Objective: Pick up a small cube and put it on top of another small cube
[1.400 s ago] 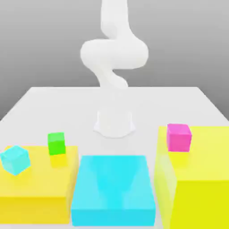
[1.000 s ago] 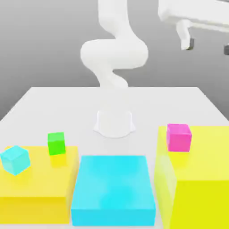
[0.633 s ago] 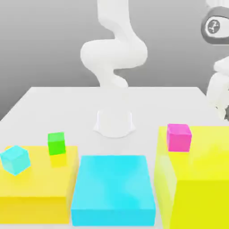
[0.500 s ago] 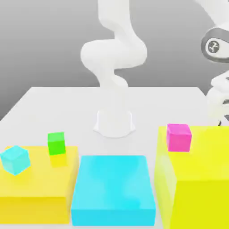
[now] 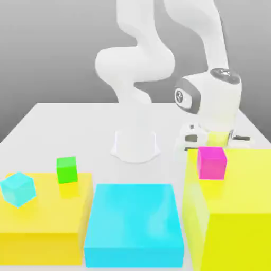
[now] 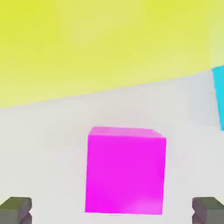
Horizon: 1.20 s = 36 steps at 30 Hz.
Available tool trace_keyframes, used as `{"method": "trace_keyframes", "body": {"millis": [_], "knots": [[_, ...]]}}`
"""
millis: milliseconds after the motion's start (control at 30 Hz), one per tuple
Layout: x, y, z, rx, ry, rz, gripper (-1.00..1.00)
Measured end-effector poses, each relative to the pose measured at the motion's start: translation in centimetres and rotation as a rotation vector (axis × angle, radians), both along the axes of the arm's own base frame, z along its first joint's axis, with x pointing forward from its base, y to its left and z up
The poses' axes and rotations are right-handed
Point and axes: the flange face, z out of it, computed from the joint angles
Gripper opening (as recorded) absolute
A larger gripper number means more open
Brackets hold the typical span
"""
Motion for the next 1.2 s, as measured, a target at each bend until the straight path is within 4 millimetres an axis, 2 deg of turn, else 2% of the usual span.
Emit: {"method": "trace_keyframes", "body": {"millis": [267, 300, 500, 567, 867, 1200], "knots": [[0.0, 0.2, -5.0, 0.005, -0.009, -0.003, 0.00], [-0.1, 0.1, -5.7, 0.005, -0.007, -0.002, -1.00], [-0.1, 0.1, -6.0, 0.006, -0.008, -0.001, -1.00], [0.0, 0.1, -5.4, 0.005, -0.010, -0.002, -1.00], [0.0, 0.1, 0.4, -0.003, -0.011, 0.009, -1.00], [-1.1, 1.2, 4.6, -0.274, 0.036, 0.456, -1.00]]}}
